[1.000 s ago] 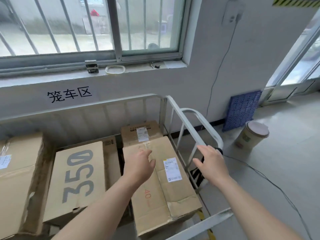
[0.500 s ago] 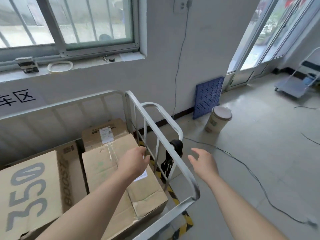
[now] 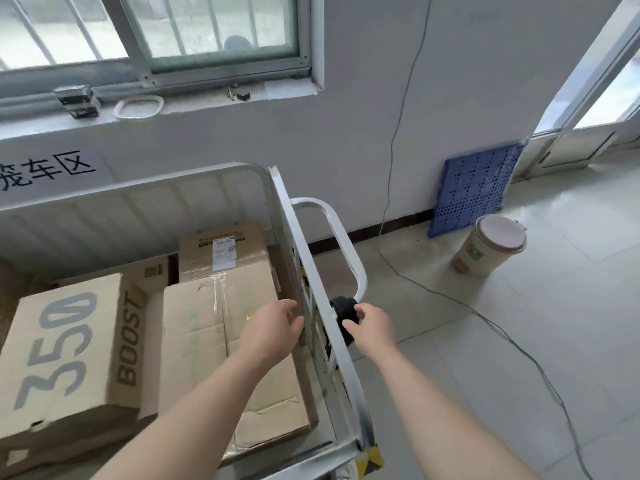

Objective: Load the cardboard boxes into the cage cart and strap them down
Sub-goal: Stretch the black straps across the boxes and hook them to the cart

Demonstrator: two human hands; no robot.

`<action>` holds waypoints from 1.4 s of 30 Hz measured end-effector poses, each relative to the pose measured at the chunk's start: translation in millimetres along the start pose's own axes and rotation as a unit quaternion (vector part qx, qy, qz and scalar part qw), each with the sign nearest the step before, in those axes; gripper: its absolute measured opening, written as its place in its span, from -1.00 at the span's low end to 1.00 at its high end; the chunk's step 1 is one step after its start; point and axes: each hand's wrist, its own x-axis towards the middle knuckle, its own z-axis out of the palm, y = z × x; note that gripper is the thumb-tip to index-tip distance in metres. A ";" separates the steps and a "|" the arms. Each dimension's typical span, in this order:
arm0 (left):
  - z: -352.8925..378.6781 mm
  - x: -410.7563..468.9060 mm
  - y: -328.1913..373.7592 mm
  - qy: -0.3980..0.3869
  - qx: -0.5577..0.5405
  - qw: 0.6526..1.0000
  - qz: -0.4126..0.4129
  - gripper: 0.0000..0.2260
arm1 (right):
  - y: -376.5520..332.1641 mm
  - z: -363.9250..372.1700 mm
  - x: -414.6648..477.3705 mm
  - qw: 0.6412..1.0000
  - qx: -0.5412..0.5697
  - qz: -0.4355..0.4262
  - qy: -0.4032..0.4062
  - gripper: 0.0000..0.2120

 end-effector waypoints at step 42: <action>-36.3 62.4 124.6 -0.010 -0.087 0.982 0.165 -0.98 | -36.2 -221.7 7.9 0.893 0.357 -0.241 -0.131 -0.89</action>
